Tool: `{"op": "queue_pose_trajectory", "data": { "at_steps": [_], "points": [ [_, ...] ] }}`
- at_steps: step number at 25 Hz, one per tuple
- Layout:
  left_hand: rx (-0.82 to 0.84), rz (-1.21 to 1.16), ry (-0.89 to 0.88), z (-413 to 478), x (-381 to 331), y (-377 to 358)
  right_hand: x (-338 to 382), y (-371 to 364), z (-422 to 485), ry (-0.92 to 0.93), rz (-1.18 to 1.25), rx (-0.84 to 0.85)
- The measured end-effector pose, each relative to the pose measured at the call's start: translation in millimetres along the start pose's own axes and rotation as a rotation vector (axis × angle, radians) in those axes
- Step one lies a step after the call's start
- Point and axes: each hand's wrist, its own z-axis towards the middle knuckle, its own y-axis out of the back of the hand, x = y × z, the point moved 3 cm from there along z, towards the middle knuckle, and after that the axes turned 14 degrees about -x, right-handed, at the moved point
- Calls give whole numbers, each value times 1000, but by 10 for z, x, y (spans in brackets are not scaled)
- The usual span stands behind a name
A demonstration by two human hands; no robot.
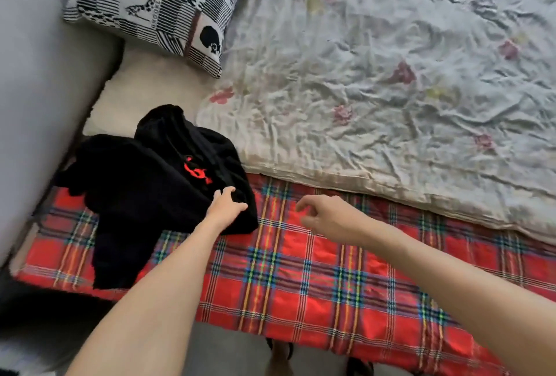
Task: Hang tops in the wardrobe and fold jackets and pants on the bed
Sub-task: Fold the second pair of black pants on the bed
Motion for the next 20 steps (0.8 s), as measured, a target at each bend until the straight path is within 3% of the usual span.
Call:
{"op": "queue_pose_trajectory", "data": {
  "at_steps": [3,7,12,15,20],
  "points": [
    [-19,-89,84,140,57,-95,-183,-43,28,-61,-2,0],
    [-183,-389,166,-102,-202,304,-226,89,-92,-93,13,-25],
    [-360,-160,-426,-980,-1077,1746,-238,544,-610,-26,-7,-24],
    [-256,-116,-692,-1957,-1798,2537,-80,973,-965,-44,300,-66],
    [-117,42,-977,-3818,-3021,3150,579,2068,-1735,412,571,-388]
  ]
}}
